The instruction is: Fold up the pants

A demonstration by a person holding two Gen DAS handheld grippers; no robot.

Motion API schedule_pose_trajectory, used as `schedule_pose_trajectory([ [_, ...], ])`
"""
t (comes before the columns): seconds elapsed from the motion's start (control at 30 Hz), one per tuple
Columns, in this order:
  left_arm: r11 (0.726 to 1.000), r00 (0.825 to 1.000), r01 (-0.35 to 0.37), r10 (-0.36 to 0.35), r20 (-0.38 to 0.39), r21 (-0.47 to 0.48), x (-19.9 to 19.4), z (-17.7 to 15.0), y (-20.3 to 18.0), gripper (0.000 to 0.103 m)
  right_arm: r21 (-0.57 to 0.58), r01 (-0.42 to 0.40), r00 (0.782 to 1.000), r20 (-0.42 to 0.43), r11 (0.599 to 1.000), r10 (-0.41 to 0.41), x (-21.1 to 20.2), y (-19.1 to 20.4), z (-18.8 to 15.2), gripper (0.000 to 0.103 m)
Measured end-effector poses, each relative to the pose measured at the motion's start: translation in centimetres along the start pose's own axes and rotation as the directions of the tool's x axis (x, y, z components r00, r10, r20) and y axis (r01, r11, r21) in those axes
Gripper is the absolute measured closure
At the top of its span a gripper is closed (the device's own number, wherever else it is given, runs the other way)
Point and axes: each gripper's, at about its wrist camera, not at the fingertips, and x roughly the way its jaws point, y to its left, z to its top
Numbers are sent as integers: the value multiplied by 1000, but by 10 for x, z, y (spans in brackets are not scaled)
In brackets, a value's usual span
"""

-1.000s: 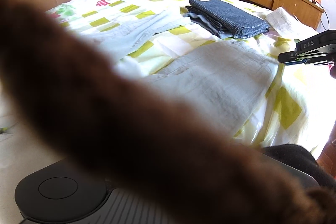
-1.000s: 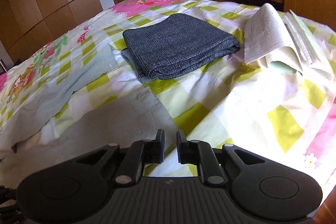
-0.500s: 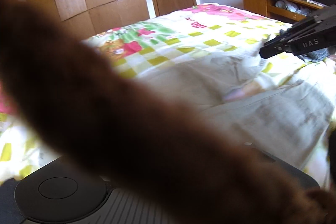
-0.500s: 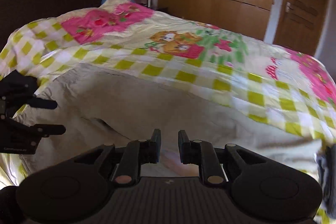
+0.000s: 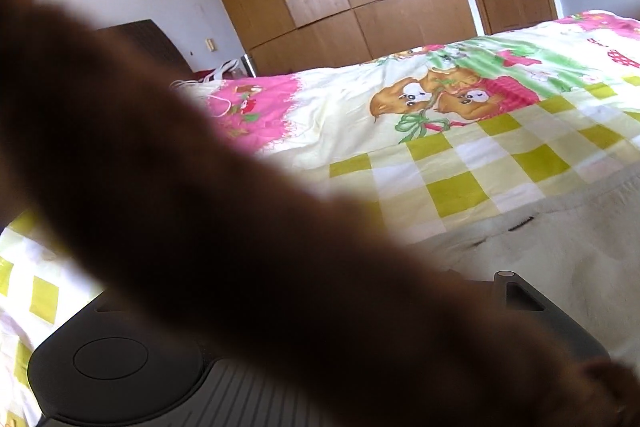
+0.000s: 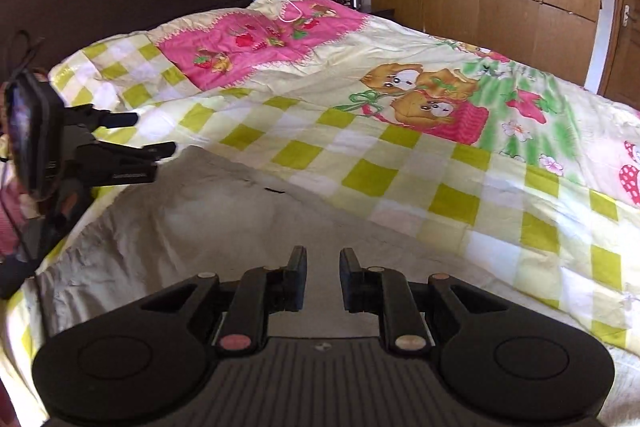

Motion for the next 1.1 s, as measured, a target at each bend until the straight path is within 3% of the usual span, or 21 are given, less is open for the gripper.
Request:
schedule_pose_trajectory([
  [0.1,998,999,-41,40,4,39,5,2,-12,27,29,-85,995,59,996,83,-27,6,-1,71],
  [0.2,998,1000,-22,22,-2,59,9,4,-17,24,22,-82,992,99,996,79,-41,4,8,71],
  [0.27,997,998,56,-56,-4,61,11,7,-17,24,-13,-34,995,90,999,35,-36,-5,16,70],
  [0.37,980,987,163,-163,-14,111,18,14,-22,20,-53,11,1000,8,999,-11,-5,-23,28,69],
  [0.5,945,957,289,-279,-82,151,46,26,-28,16,-162,16,993,-112,987,-35,58,-33,41,69],
  [0.6,935,943,319,-297,-150,157,72,27,-25,16,-215,-18,982,-185,976,-23,100,-37,42,61],
  [0.7,921,916,371,-342,-212,120,94,25,-13,16,-278,-32,973,-230,960,-35,130,-35,39,58],
  [0.9,892,859,448,-415,-299,50,119,14,3,16,-292,-65,955,-295,954,-26,158,-39,36,56],
  [1.1,882,840,470,-435,-324,34,124,13,14,14,-246,-71,946,-324,967,-13,169,-37,43,55],
])
